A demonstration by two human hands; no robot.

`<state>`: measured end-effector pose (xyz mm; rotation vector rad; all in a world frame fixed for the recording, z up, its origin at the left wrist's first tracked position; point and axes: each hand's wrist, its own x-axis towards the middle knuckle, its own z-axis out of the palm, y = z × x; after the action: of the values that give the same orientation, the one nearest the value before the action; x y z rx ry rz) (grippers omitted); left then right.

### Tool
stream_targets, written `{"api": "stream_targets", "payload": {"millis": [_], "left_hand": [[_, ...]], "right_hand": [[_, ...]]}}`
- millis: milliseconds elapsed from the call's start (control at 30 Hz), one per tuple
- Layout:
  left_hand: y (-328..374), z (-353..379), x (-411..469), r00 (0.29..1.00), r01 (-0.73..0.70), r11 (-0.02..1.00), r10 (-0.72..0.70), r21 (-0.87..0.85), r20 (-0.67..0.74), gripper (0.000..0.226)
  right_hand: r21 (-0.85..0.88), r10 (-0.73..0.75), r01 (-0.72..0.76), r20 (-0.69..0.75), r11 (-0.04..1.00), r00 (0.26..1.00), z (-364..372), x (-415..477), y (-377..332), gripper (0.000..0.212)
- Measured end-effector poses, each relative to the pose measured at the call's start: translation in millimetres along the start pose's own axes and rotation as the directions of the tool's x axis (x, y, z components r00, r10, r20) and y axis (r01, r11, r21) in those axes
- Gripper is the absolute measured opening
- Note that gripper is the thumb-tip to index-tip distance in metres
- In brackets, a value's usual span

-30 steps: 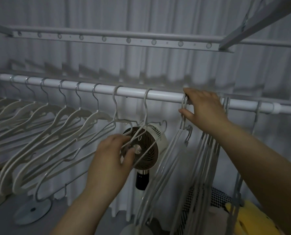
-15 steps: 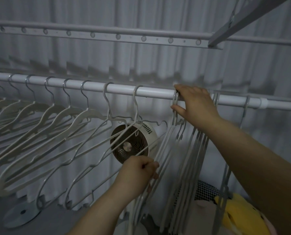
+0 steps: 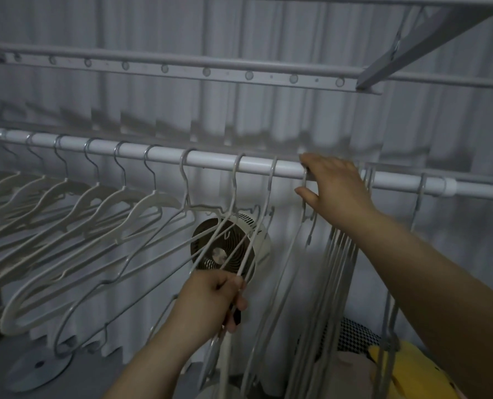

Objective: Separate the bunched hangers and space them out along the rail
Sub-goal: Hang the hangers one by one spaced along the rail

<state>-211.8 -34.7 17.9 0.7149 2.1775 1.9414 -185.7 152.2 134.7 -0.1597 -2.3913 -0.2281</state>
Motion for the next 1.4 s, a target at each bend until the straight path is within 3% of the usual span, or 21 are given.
{"api": "stream_targets", "payload": {"millis": [100, 167, 233, 267, 333, 367, 400, 500, 633, 700, 867, 1167, 1267, 1367, 1400], "left_hand": [[-0.3, -5.4, -1.1, 1.000, -0.001, 0.999, 0.002, 0.047, -0.011, 0.028], [-0.8, -9.5, -3.0, 0.998, -0.062, 0.977, 0.065, 0.206, -0.008, 0.028], [3.8, -15.4, -9.7, 0.970, -0.161, 0.878, 0.226, 0.451, -0.092, 0.025], [5.7, -20.1, -11.9, 0.912, -0.210, 0.772, 0.375, 0.599, -0.164, 0.027], [6.5, -33.8, -10.7, 0.692, -0.309, 0.519, 0.698, 0.797, -0.186, 0.031], [4.8, -41.0, -8.0, 0.615, -0.309, 0.433, 0.770, 0.847, -0.169, 0.033], [3.0, -46.2, -4.5, 0.596, -0.274, 0.385, 0.787, 0.881, -0.159, 0.035], [-0.4, -53.2, 2.9, 0.865, -0.091, 0.531, 0.461, 0.843, -0.196, 0.040], [-22.2, -55.5, 12.0, 0.940, 0.005, 0.517, 0.290, 0.856, -0.181, 0.028], [-23.0, -58.0, 15.6, 0.950, 0.048, 0.537, 0.237, 0.842, -0.205, 0.033], [-28.9, -64.5, 16.7, 0.933, 0.044, 0.611, 0.258, 0.791, -0.251, 0.039], [-21.4, -64.6, 9.9, 0.948, 0.045, 0.616, 0.221, 0.786, -0.228, 0.044], [-18.4, -64.8, 6.4, 0.944, 0.033, 0.602, 0.244, 0.797, -0.223, 0.042], [-9.1, -62.8, -0.1, 0.909, -0.015, 0.657, 0.322, 0.753, -0.263, 0.025], [-4.8, -62.1, -3.4, 0.896, -0.008, 0.652, 0.342, 0.758, -0.284, 0.031]], "right_hand": [[0.002, 0.005, -0.005, 0.003, 1.000, 1.000, -0.2, 1.3, -3.4, 0.054], [0.004, 0.008, -0.008, 0.007, 1.000, 1.000, 0.1, 2.5, -6.3, 0.055], [0.001, 0.008, -0.008, 0.008, 1.000, 1.000, 0.5, 3.4, -9.0, 0.054], [-0.002, 0.008, -0.008, 0.007, 1.000, 1.000, 0.8, 3.7, -9.9, 0.053], [-0.008, 0.007, -0.007, 0.006, 1.000, 1.000, 1.3, 4.1, -11.5, 0.052], [-0.010, 0.007, -0.007, 0.004, 1.000, 1.000, 1.2, 4.4, -12.3, 0.052], [-0.010, 0.007, -0.007, 0.003, 1.000, 1.000, 1.0, 4.9, -13.0, 0.052], [-0.004, 0.010, -0.010, 0.006, 1.000, 1.000, 1.0, 6.1, -15.8, 0.052], [-0.003, 0.018, -0.018, -0.005, 1.000, 1.000, 1.4, 6.9, -19.3, 0.052], [0.006, 0.027, -0.026, -0.012, 1.000, 1.000, 1.1, 7.2, -21.0, 0.053], [0.014, 0.046, -0.046, -0.011, 0.999, 0.999, 0.7, 6.7, -23.5, 0.053], [0.010, 0.060, -0.060, 0.015, 0.998, 0.998, -2.0, 5.7, -22.4, 0.053], [0.009, 0.062, -0.062, 0.018, 0.998, 0.998, -2.8, 4.9, -22.2, 0.053], [0.013, 0.059, -0.059, 0.014, 0.998, 0.998, -3.2, 3.7, -21.7, 0.053], [0.013, 0.058, -0.058, 0.015, 0.998, 0.998, -3.1, 3.3, -21.6, 0.054]]}}
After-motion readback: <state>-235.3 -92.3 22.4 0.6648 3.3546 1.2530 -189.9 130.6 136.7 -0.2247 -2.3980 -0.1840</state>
